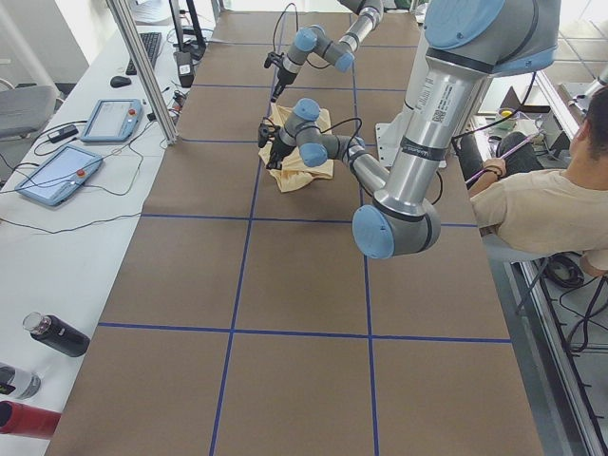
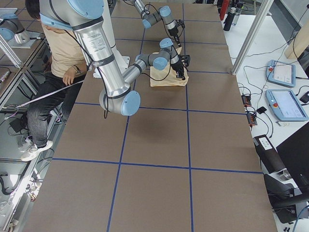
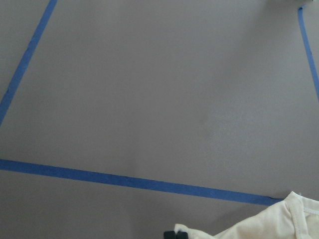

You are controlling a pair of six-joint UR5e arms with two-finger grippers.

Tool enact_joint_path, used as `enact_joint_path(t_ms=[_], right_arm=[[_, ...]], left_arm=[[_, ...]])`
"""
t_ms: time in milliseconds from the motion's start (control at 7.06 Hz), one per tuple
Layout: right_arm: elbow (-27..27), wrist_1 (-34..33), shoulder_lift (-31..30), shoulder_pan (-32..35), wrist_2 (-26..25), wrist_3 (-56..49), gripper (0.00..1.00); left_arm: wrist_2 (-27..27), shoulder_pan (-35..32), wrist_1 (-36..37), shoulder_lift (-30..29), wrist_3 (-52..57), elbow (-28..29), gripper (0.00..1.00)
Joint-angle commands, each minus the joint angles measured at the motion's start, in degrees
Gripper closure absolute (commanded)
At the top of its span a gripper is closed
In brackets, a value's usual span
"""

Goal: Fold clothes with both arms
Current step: 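Release the hem and raise both grippers above the folded shirt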

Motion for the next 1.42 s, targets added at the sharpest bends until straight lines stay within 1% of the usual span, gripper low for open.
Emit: enact_joint_path(t_ms=[0,142,283,425,566,708,850,991,1133,1274], right_arm=[[-0.03,-0.15,0.08,0.70,0.08,-0.47,0.08],[0.14,-0.50,0.17,2.01,1.48,-0.55,0.01],[0.41,-0.42,0.17,3.76,7.23,-4.91,0.01],[1.71,-0.51,-0.44,5.08,9.20,-8.17,0.01],[3.29,0.28,-2.54,5.36,10.09,-10.99,0.01],[6.79,0.28,-5.17,5.54,11.23,-13.28,0.01],[8.22,0.28,-6.24,5.54,11.24,-13.21,0.01],[8.23,0.28,-6.25,5.45,11.16,-13.30,0.01],[8.14,0.28,-6.25,5.45,11.16,-13.30,0.01],[8.14,0.28,-6.25,5.45,11.07,-13.30,0.01]], left_arm=[[-0.13,-0.42,-0.01,0.35,2.87,0.09,0.01],[-1.00,-1.64,-0.01,0.44,4.72,-0.09,0.00],[-5.62,-3.22,0.08,1.57,8.91,-1.74,0.00],[-7.67,-3.41,0.08,4.80,10.87,-5.24,0.00],[-8.39,-3.15,0.08,7.10,10.72,-7.97,0.00],[-9.96,-2.28,-0.01,8.60,9.50,-9.30,0.00],[-9.45,2.34,-0.62,8.79,3.13,-9.32,0.00],[-7.79,6.91,-0.89,8.70,-1.28,-9.41,0.00],[-5.78,10.79,-0.98,8.79,-4.02,-9.32,0.00],[-5.41,13.35,-0.98,8.79,-6.40,-9.49,0.01]])
